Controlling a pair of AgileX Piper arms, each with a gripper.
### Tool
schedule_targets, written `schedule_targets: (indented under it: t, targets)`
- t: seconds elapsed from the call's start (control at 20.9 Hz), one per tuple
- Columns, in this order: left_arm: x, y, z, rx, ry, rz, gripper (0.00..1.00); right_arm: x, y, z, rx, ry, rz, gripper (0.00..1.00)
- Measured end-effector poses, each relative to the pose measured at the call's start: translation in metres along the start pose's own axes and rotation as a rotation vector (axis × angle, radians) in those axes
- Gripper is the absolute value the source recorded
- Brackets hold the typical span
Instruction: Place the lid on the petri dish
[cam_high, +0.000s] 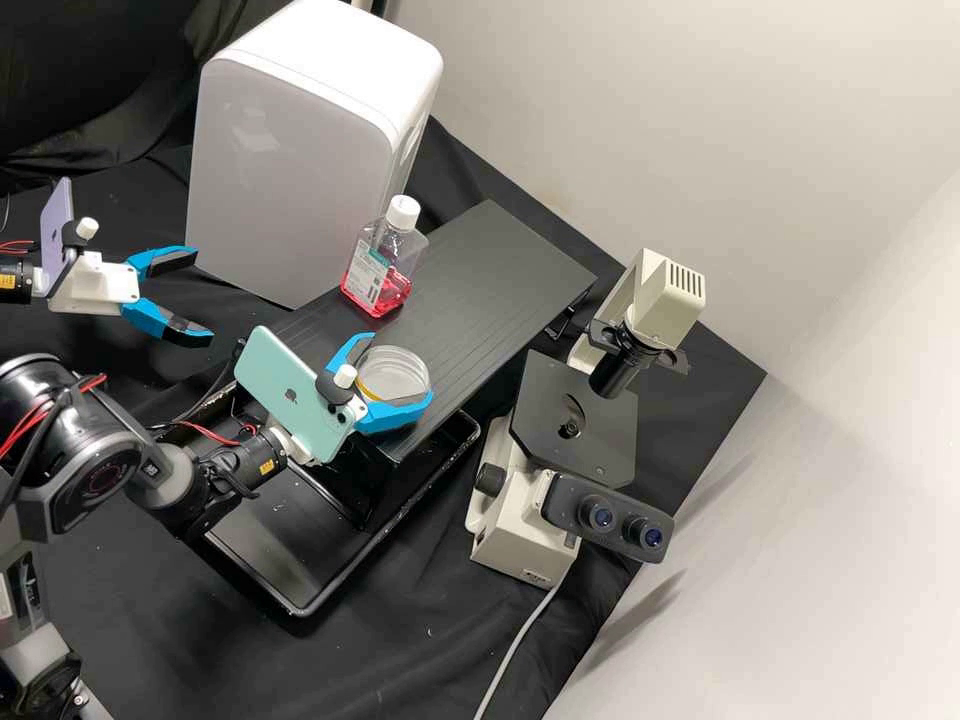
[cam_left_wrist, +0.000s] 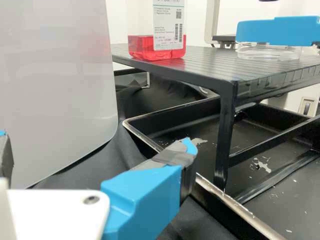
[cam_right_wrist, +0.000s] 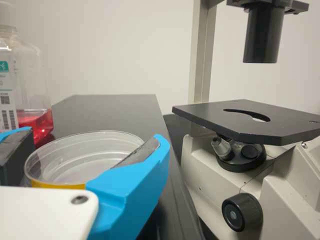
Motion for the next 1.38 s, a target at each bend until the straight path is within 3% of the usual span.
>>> schedule_targets:
  t: [0.43,0.62,1.05,1.1,1.38]
  targets:
    - [0.0002,-0.0009,-0.0021,-0.008,0.02,0.0,1.0,0.0014,-0.0015,0.0041,-0.002,-0.008,-0.006,0.0]
    - [0.0017,-0.0003,-0.002,-0.008,0.019,0.004,1.0,0.0015,0.0006,0.006,0.018,-0.014,0.001,0.0]
    - [0.0025,-0.0009,-0.0022,-0.008,0.02,0.003,1.0,0.0015,0.0006,0.006,0.018,-0.014,0.001,0.0]
    - [0.0025,-0.0009,-0.0022,-0.008,0.02,0.003,1.0,0.0015,0.0006,0.006,0.018,-0.014,0.001,1.0]
    - [0.0025,-0.0009,-0.0022,-0.008,0.02,0.003,1.0,0.0012,0.0014,0.0045,0.018,-0.008,0.003,1.0]
